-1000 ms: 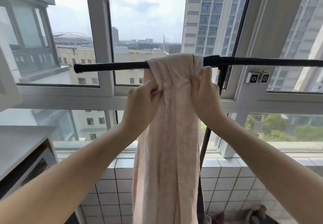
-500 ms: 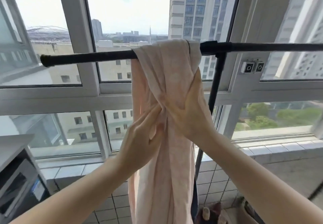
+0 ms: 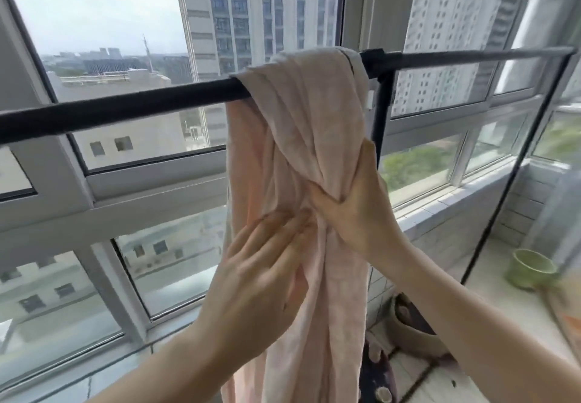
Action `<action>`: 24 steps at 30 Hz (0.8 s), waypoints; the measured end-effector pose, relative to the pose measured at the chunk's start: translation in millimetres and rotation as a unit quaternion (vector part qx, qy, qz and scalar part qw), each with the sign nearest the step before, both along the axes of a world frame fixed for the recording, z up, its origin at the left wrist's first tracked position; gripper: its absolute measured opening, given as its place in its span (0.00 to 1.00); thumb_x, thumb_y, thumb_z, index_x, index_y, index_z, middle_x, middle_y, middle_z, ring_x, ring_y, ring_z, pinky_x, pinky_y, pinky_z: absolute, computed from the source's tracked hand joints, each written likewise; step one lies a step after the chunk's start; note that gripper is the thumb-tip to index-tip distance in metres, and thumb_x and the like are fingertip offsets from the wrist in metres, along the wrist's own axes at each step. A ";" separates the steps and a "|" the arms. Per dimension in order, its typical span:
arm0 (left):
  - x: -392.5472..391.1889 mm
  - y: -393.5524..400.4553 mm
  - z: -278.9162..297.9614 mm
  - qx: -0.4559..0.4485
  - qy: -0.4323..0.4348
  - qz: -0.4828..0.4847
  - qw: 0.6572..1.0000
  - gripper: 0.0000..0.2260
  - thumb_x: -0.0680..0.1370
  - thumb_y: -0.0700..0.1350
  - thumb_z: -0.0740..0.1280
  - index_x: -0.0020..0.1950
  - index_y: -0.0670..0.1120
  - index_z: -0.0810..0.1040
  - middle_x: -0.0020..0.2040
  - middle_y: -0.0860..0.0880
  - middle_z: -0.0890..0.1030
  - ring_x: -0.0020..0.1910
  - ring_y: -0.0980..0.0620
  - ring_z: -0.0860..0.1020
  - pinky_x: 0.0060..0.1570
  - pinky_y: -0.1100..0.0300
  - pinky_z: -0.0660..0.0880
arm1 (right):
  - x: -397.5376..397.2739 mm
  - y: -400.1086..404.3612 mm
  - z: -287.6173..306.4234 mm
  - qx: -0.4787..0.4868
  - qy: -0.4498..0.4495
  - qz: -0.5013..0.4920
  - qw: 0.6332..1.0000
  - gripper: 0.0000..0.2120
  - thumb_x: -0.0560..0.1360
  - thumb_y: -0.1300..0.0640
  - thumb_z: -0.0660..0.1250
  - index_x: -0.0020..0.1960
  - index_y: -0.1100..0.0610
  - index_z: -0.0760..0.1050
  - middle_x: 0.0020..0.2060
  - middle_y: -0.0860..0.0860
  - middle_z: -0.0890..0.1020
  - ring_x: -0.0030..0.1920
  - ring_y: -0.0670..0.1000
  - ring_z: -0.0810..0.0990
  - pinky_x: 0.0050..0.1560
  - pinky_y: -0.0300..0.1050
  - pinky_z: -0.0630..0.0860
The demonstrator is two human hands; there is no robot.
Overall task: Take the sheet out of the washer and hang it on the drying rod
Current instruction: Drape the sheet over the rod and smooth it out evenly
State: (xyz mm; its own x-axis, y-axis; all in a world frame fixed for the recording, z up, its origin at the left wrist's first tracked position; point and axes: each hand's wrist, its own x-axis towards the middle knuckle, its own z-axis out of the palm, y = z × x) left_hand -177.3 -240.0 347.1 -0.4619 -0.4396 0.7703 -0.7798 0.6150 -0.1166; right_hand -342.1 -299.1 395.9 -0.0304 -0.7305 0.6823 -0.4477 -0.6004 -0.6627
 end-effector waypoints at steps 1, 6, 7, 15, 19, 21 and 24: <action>7.4 -2.8 0.3 -0.024 -0.004 -0.008 1.000 0.17 0.74 0.39 0.67 0.62 0.41 0.80 0.67 0.47 0.76 0.69 0.46 0.72 0.70 0.49 0.67 | 1.8 0.7 -3.9 0.003 -0.007 -0.005 1.000 0.31 0.68 0.50 0.77 0.63 0.50 0.61 0.49 0.35 0.74 0.49 0.36 0.77 0.46 0.30 0.74; 45.2 -16.7 3.1 -0.134 0.123 -0.026 0.983 0.16 0.73 0.39 0.70 0.61 0.46 0.76 0.61 0.45 0.70 0.59 0.45 0.69 0.68 0.53 0.65 | 8.6 9.0 -24.2 0.027 -0.042 -0.051 0.997 0.25 0.67 0.55 0.77 0.54 0.52 0.63 0.44 0.40 0.75 0.46 0.38 0.76 0.39 0.32 0.73; 50.4 -21.7 5.0 -0.116 0.176 -0.024 0.977 0.20 0.72 0.40 0.72 0.62 0.45 0.72 0.60 0.44 0.69 0.60 0.46 0.68 0.69 0.58 0.63 | 10.5 11.3 -27.5 0.034 -0.046 -0.055 0.997 0.24 0.67 0.55 0.76 0.53 0.52 0.63 0.43 0.40 0.75 0.45 0.37 0.76 0.38 0.30 0.73; 50.2 -52.3 0.0 0.196 0.288 -0.043 0.936 0.38 0.72 0.48 0.75 0.76 0.45 0.59 0.67 0.47 0.72 0.60 0.54 0.73 0.59 0.65 0.70 | 32.1 36.7 -49.1 -0.006 0.017 -0.158 0.987 0.45 0.72 0.42 0.71 0.77 0.52 0.47 0.72 0.48 0.63 0.70 0.40 0.62 0.67 0.35 0.62; 28.4 -34.6 -9.1 0.172 0.307 -0.044 0.935 0.04 0.76 0.38 0.66 0.48 0.46 0.76 0.33 0.60 0.72 0.31 0.66 0.69 0.32 0.77 0.64 | 59.6 55.3 -49.4 -0.010 0.062 -0.193 0.979 0.52 0.70 0.37 0.70 0.77 0.49 0.38 0.75 0.53 0.56 0.74 0.51 0.60 0.71 0.50 0.65; 26.0 -27.9 -15.0 0.167 0.310 -0.048 0.935 0.14 0.76 0.40 0.63 0.33 0.52 0.64 0.26 0.59 0.64 0.27 0.60 0.67 0.28 0.70 0.62 | 65.5 57.6 -48.1 -0.013 0.039 -0.188 0.981 0.50 0.70 0.39 0.72 0.77 0.48 0.40 0.73 0.53 0.59 0.72 0.53 0.63 0.68 0.55 0.69; 32.3 -19.2 -22.8 0.192 0.322 -0.058 0.925 0.21 0.76 0.38 0.69 0.32 0.57 0.66 0.26 0.59 0.72 0.27 0.62 0.69 0.29 0.70 0.63 | 58.3 55.5 -49.3 -0.039 0.006 -0.160 0.986 0.41 0.74 0.46 0.70 0.75 0.46 0.45 0.69 0.53 0.63 0.68 0.52 0.66 0.65 0.56 0.71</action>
